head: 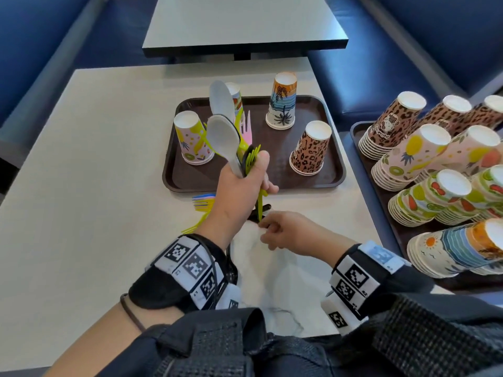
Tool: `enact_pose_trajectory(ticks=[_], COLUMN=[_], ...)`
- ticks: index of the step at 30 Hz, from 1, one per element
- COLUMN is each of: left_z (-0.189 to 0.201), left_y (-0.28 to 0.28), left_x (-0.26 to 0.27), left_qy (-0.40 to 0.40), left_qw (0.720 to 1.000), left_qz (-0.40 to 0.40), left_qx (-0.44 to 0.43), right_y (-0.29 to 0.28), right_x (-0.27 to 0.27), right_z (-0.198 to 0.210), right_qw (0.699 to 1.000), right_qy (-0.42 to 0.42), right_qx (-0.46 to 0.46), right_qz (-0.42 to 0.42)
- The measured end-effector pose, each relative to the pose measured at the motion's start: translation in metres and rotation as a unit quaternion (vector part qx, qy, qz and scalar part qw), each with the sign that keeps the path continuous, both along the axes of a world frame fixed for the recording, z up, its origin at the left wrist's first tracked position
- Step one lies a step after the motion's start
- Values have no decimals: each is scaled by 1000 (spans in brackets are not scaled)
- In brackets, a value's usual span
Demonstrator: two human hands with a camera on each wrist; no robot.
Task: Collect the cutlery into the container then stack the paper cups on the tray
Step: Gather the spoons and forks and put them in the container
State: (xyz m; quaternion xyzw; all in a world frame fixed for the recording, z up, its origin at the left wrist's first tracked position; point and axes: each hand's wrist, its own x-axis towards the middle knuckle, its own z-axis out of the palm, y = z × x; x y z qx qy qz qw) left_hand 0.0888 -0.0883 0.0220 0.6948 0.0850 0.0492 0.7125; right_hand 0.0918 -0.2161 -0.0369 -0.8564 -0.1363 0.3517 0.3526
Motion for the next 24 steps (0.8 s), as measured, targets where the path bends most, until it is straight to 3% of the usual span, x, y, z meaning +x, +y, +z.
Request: enact_pose_trajectory(ticks=[4, 7, 10, 12, 14, 16, 18, 20, 22, 24], left_z=[2, -1, -6, -9, -14, -18, -22, -25, -29, -30], left_y=[-1, -3, -2, 1, 6, 9, 11, 11, 12, 12], left_x=[2, 0, -3, -4, -5, -6, -7, -9, -9, -8], left_qy=[-9, -14, 30, 37, 14, 12, 24, 40, 53, 56], left_qw=[1000, 1000, 998, 998, 997, 996, 996, 993, 988, 985], left_qz=[-17, -26, -31, -28, -25, -24, -34, -53, -67, -72], left_qx=[-13, 7, 37, 38, 65, 79, 80, 102, 132, 145], right_y=[10, 16, 20, 17, 9, 1, 0, 5, 12, 20], right_x=[3, 4, 4, 8, 18, 33, 42, 48, 50, 47], right_z=[10, 21, 29, 32, 39, 53, 78, 104, 122, 131], right_qw=[998, 998, 996, 998, 996, 981, 957, 922, 900, 913], right_qy=[38, 17, -10, -19, -74, -191, -258, -289, -297, -267], right_qx=[50, 65, 90, 58, -34, -46, 70, 204, 283, 286], right_qz=[-10, -20, -18, 10, 41, -4, -109, -157, -148, -115])
